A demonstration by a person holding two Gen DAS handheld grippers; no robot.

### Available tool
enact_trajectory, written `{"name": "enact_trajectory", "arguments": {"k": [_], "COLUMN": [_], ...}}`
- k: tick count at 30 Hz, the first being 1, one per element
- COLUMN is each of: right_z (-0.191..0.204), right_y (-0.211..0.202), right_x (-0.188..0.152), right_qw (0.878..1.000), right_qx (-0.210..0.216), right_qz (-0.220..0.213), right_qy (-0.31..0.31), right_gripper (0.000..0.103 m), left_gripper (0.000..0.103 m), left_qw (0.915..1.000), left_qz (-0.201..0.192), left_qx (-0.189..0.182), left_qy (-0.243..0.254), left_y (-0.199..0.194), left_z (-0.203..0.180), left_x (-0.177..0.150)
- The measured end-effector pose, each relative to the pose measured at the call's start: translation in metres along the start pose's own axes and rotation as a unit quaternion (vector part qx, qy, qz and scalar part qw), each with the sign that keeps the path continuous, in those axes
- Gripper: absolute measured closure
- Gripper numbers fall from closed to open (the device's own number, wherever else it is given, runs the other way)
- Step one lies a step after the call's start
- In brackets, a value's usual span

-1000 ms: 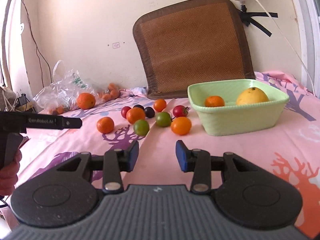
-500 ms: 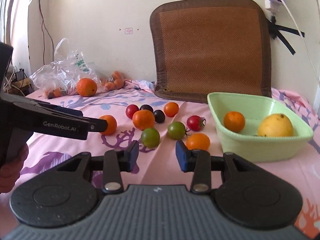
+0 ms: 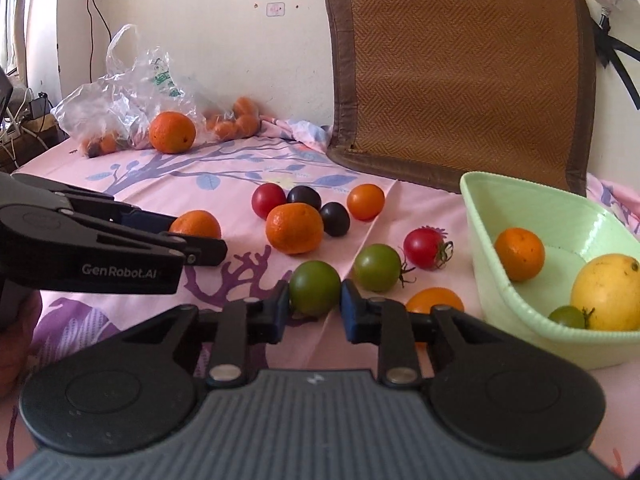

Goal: Organize fruits

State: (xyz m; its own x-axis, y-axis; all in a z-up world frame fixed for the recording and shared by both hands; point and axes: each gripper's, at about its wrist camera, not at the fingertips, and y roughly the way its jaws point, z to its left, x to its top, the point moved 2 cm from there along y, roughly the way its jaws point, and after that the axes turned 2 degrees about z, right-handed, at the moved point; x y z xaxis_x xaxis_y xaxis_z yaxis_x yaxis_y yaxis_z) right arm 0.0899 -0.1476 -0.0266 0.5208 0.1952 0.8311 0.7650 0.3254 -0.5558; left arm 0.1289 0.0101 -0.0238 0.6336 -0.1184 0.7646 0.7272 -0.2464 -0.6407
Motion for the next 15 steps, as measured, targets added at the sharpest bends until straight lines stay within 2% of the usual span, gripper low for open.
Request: {"name": "enact_trajectory", "arguments": {"k": [4, 10, 15], "right_z": [-0.007, -0.029, -0.045], "right_y": [-0.035, -0.082, -0.103], "right_x": [-0.019, -0.053, -0.07], "right_qw": [1.0, 0.997, 0.994], "right_qx": [-0.01, -0.058, -0.082], "right_qz": [-0.023, -0.039, -0.035], "right_qy": [0.018, 0.044, 0.062], "right_gripper": [0.073, 0.073, 0.073], "left_gripper": [0.065, 0.065, 0.065], "left_qw": [0.999, 0.9947, 0.9879], "left_qz": [0.003, -0.005, -0.001], "left_qx": [-0.044, -0.099, -0.139], "left_qy": [-0.009, 0.025, 0.069], "left_y": [-0.019, -0.045, -0.05], "left_z": [-0.019, -0.071, -0.118], "left_x": [-0.012, -0.031, -0.042]}}
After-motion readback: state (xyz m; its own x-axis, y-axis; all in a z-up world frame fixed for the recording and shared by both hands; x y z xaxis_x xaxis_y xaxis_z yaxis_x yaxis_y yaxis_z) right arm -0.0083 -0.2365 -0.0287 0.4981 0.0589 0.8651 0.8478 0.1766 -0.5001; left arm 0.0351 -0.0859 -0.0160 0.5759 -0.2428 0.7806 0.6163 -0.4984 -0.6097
